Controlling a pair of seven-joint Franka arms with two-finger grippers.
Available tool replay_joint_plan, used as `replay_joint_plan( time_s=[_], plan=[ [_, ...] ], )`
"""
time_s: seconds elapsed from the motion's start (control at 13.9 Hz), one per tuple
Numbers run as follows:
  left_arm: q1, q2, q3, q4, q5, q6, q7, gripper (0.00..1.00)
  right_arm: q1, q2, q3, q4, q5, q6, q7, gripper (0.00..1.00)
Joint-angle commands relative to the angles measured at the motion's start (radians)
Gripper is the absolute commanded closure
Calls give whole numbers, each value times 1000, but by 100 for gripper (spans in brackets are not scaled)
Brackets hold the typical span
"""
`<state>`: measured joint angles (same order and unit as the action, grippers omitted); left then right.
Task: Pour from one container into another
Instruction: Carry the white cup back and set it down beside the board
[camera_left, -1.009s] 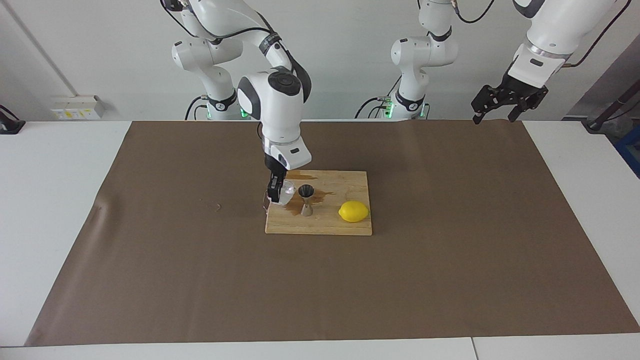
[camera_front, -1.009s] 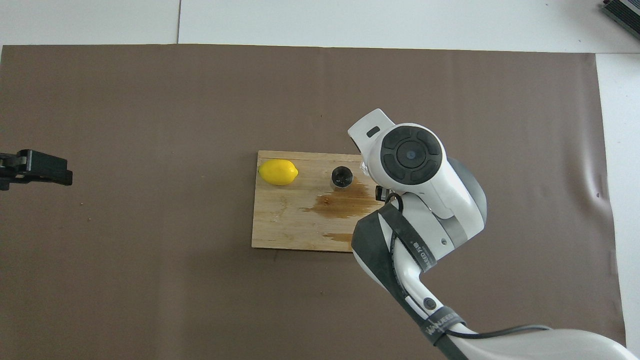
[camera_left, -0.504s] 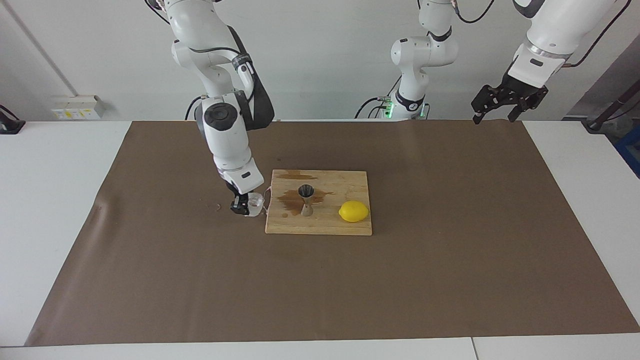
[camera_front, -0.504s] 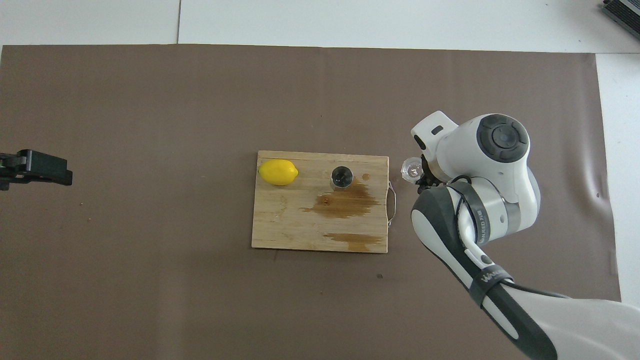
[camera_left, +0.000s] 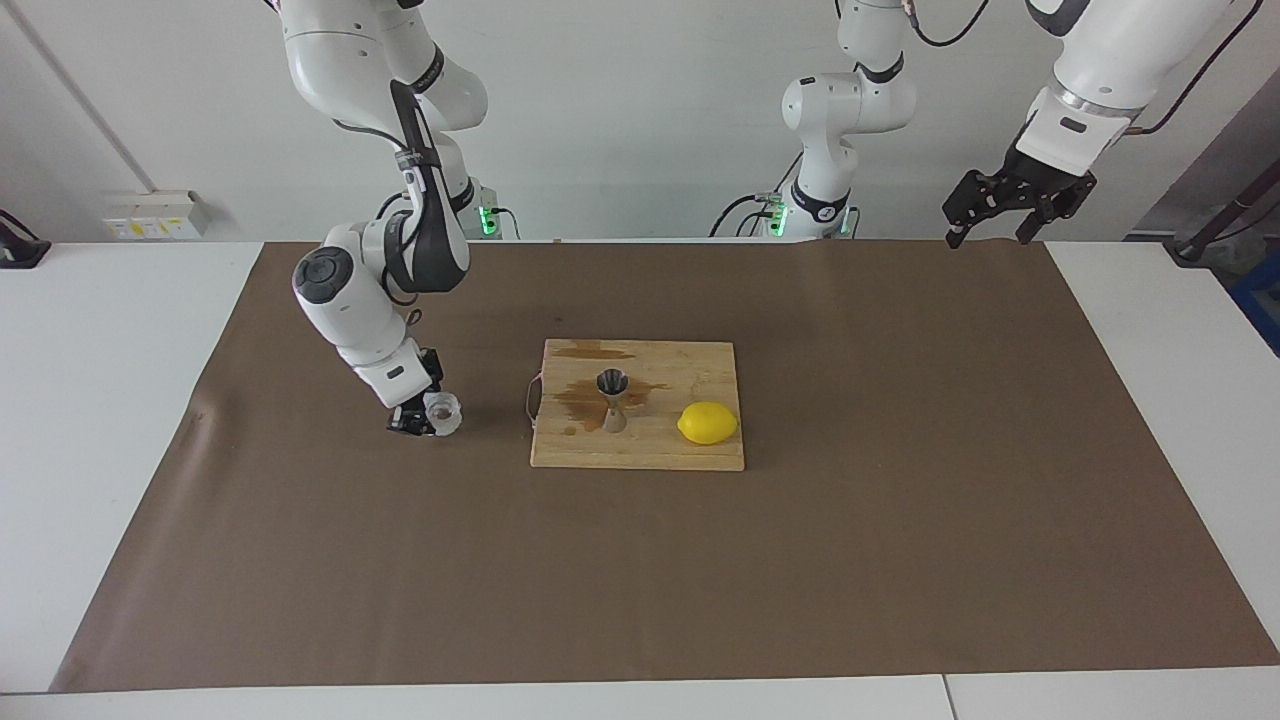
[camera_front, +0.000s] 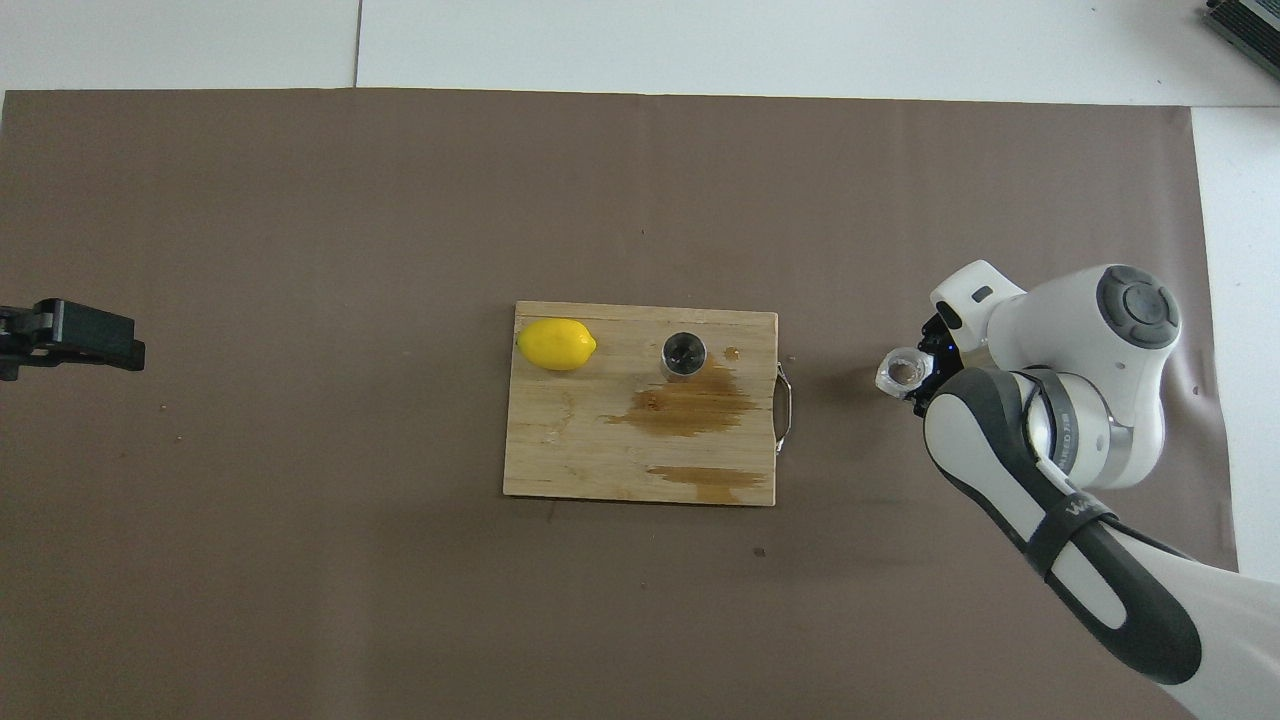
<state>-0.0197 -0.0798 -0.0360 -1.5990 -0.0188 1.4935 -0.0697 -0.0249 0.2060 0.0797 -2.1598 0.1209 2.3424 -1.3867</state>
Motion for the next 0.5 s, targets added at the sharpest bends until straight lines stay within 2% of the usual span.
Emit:
replay_joint_plan(
  time_s=[0.0,0.22,0.43],
  plan=[
    [7,-20,-4,-19,5,1,14,0,-46,-51,12,-57,32,3,-34,1],
    [7,-20,-4,-19,5,1,14,0,-55,-77,11,-46,32,-24,-17,0],
    [7,-20,-4,-19,5,1,14,0,-61,-122,6,23,32,-185,150,0]
  ],
)
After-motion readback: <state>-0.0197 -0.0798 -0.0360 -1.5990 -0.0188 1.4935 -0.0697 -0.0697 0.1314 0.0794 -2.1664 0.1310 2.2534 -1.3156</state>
